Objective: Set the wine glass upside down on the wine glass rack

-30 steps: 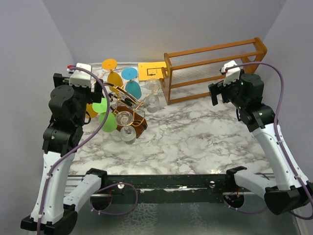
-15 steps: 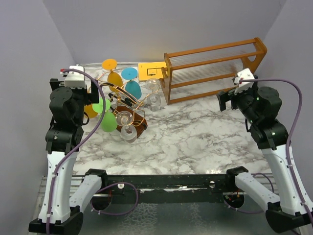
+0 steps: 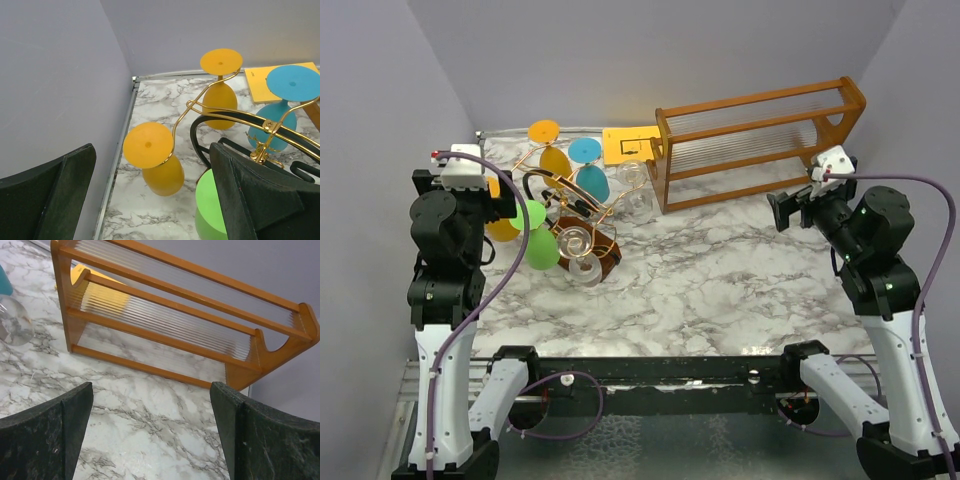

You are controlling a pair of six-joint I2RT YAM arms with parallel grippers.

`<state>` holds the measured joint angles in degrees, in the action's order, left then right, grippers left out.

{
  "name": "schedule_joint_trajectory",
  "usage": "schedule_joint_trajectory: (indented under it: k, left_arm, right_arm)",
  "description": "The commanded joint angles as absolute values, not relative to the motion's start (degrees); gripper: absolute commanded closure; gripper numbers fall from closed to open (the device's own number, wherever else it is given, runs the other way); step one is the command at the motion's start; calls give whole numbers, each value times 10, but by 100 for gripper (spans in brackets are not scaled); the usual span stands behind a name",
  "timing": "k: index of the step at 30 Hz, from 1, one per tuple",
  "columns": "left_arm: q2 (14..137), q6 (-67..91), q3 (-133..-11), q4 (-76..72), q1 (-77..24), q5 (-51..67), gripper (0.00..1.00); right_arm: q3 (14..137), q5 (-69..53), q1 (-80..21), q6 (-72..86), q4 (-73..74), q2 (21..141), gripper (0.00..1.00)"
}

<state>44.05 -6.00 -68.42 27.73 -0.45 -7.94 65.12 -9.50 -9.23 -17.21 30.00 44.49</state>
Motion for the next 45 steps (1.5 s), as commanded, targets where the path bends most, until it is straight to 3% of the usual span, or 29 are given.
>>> schedule_joint_trajectory:
  k: [1,14,45]
  left_arm:
    - [433,-46,-687,268,1,-66,1]
    - [436,-44,-700,297,0,-14,1]
    - [437,-54,-709,307,0,-42,1]
  right_arm:
    - [651,-100,-86,-162,305,446,0]
    - [646,-86,-67,-153,296,448,0]
    - [648,-98,-62,-163,305,446,0]
